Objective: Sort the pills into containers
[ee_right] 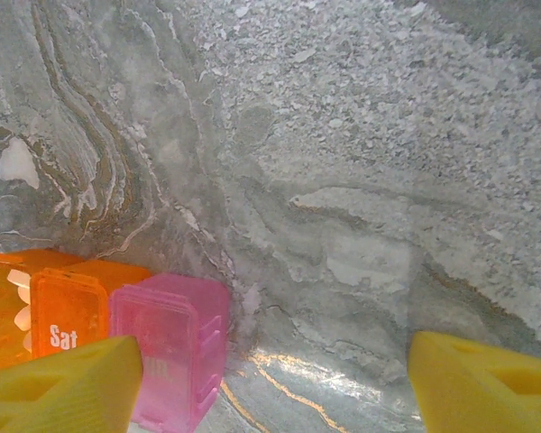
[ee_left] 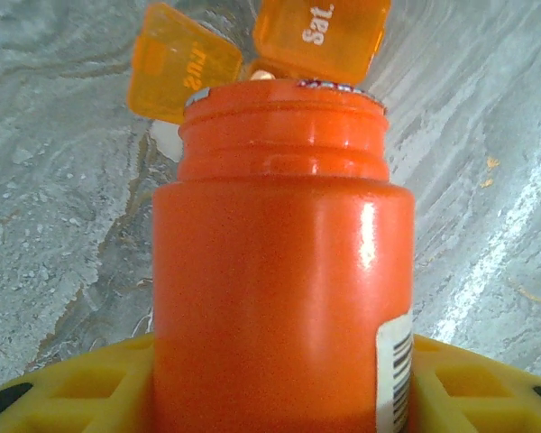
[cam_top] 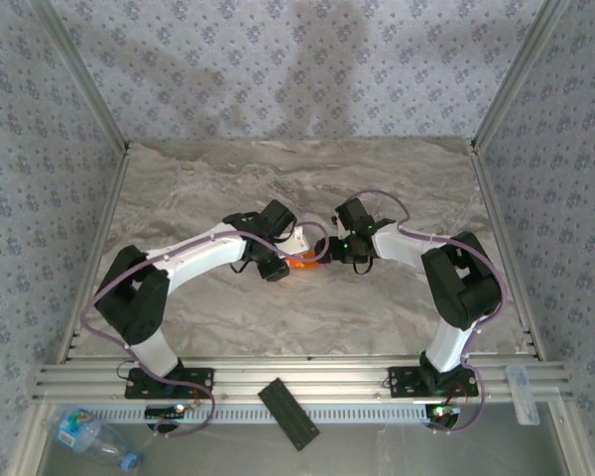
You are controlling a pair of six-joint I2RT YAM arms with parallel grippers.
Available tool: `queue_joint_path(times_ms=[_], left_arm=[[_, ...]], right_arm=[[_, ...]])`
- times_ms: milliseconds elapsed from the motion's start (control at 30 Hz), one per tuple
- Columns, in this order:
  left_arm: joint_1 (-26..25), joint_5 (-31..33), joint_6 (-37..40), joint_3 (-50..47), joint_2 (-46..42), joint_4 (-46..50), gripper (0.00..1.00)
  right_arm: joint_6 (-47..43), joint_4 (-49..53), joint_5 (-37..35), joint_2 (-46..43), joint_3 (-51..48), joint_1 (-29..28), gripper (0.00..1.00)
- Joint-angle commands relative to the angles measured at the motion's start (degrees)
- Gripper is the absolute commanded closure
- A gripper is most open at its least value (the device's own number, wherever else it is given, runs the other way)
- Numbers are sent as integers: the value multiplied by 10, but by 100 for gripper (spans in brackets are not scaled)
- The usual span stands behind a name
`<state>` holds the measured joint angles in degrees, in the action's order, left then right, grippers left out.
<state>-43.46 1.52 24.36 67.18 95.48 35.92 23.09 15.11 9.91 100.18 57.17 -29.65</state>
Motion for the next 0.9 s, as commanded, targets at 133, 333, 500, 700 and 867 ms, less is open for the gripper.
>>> queue_joint_path(times_ms=[133,333,500,700,867], left_arm=[[10,-48,-26,-60,-56,-95,100],[17,-61,-42,-104,-80,-157,100],[26,-74,-68,-142,-120,-237,100],[35,-92,-119,-199,-194,-378,100],[37,-87,-162,-229,-251,-508,100]], right_arm=[[6,24,19,-5,25,0,20],[7,41,15,-25,31,4,20],[12,57,8,-59,34,13,20],[10,99,-16,-98,45,33,20],[-9,152,-50,-109,63,65,19]])
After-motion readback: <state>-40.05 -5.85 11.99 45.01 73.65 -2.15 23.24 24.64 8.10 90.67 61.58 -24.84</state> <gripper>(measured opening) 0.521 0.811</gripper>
